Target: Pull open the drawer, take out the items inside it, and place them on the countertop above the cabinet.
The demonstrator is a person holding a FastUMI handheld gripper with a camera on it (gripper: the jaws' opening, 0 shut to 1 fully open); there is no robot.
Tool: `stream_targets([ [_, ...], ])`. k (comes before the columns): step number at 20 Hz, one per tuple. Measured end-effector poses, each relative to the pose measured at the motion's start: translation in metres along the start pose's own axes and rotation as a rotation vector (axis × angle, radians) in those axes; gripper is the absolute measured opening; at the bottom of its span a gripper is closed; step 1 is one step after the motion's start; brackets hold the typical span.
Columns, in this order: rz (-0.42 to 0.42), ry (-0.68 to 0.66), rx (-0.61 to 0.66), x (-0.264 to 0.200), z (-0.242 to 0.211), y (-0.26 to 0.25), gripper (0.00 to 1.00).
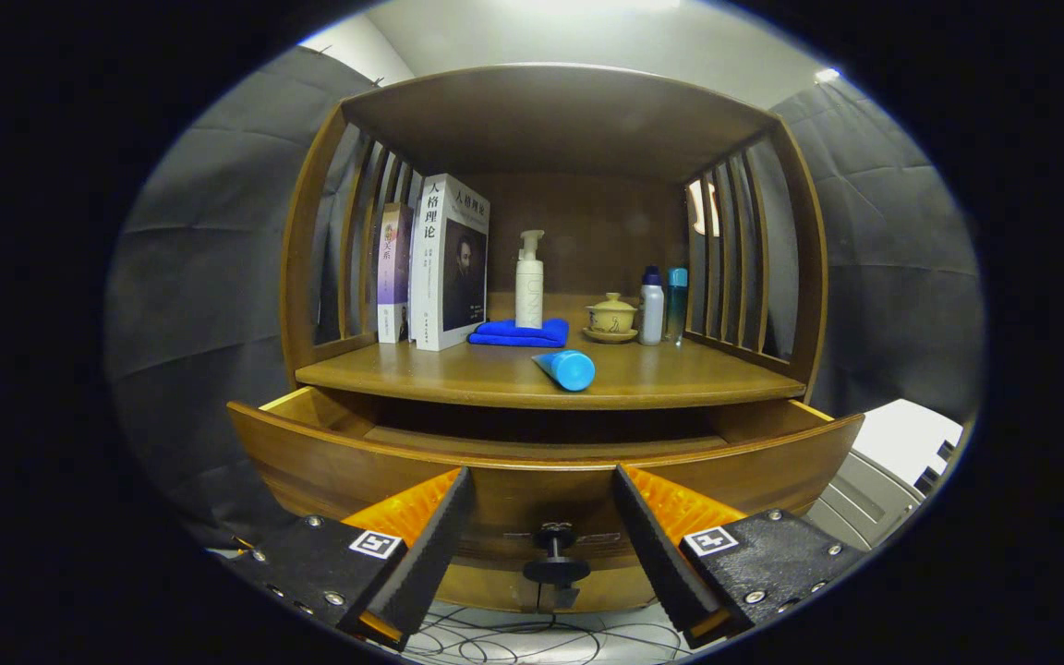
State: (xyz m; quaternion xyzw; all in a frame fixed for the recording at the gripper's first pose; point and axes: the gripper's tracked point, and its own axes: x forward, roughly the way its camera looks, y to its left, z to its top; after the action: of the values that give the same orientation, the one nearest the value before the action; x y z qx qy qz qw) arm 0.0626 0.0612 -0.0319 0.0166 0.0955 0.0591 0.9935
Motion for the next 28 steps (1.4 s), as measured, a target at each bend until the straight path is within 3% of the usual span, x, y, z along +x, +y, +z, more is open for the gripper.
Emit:
stream_targets([
  [21, 0.021, -0.014, 0.013, 0.067, 0.007, -0.001, 0.94],
  [28, -0.018, -0.020, 0.040, 0.073, 0.012, -0.003, 0.94],
])
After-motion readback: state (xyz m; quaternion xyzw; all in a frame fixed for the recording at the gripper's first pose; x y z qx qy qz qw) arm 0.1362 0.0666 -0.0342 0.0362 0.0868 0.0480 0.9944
